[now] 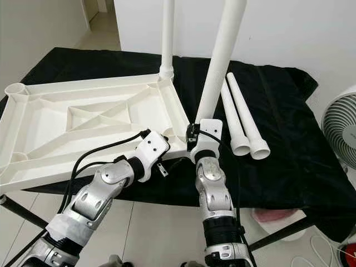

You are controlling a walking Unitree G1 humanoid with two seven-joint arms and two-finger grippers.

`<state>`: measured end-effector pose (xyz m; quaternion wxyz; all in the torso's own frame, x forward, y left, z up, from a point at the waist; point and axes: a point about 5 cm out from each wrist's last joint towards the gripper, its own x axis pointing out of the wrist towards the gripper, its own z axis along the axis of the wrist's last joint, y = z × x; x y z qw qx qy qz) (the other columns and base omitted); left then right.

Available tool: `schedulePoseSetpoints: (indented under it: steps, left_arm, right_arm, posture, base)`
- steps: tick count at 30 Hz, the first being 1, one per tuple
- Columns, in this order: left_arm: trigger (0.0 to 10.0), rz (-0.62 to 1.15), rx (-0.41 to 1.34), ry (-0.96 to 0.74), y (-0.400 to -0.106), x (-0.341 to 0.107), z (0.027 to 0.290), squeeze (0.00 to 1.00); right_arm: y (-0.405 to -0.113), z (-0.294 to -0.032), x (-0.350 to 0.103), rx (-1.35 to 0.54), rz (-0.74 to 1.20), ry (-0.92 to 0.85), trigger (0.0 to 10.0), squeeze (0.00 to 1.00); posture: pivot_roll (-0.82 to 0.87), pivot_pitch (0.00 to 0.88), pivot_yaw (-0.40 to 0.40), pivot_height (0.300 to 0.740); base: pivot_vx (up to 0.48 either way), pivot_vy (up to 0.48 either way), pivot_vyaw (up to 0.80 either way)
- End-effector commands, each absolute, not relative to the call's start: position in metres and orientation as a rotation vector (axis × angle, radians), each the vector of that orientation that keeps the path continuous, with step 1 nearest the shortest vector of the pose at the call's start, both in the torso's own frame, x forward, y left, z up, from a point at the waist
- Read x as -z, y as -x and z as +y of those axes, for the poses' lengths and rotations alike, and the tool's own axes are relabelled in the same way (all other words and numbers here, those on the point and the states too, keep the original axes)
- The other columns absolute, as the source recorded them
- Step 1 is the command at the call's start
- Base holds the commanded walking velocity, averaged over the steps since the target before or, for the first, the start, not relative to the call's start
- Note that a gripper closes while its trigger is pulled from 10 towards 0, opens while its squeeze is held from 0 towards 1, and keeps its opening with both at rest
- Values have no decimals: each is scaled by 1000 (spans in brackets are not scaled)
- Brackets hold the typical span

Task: Building children table

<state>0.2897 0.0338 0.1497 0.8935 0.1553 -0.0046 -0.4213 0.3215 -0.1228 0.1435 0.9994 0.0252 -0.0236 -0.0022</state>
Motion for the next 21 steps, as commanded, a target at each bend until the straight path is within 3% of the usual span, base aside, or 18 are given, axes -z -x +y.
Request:
schedulePoseSetpoints:
  steps: [1,2,9,10,11,12,14,17,21]
  left_arm:
    - [10000,-19,881,-331,-287,-150,33,0]
    - [10000,-19,881,-332,-288,-150,33,0]
    - [10000,-23,881,-332,-289,-151,32,0]
    - [10000,-23,881,-332,-289,-151,32,0]
    - [10000,-23,881,-332,-289,-151,32,0]
    - [10000,-23,882,-332,-288,-151,32,0]
    - [10000,-23,882,-332,-288,-151,32,0]
    - [10000,-23,881,-331,-289,-151,32,0]
    - [10000,-25,880,-331,-289,-151,32,0]
  right_arm:
    - [-319,-128,-135,23,-8,-56,10000,608]
    - [-320,-129,-138,12,-23,-61,10000,1000]
    - [-327,-128,-146,-107,-31,-70,10000,992]
    - [-328,-126,-146,-148,-26,-55,10000,384]
    - [-328,-126,-146,-148,-26,-55,10000,384]
    - [-328,-125,-146,-196,-18,-45,10000,0]
    - [-328,-125,-146,-196,-18,-45,10000,0]
    - [-333,-129,-152,-394,-26,34,10000,0]
    - [-335,-131,-154,-491,-28,91,10000,0]
  posture:
    - [-103,13,-7,740]
    - [-106,10,-6,740]
    - [-105,9,-7,740]
    - [-106,9,-7,740]
    - [-106,9,-7,740]
    - [-105,10,-9,740]
    - [-105,10,-9,740]
    - [-105,9,-9,740]
    - [-106,10,-10,740]
  base:
    - [0,0,0]
    - [0,0,0]
    - [0,0,0]
    - [0,0,0]
    - [0,0,0]
    - [0,0,0]
    - [0,0,0]
    - [0,0,0]
    - [0,0,0]
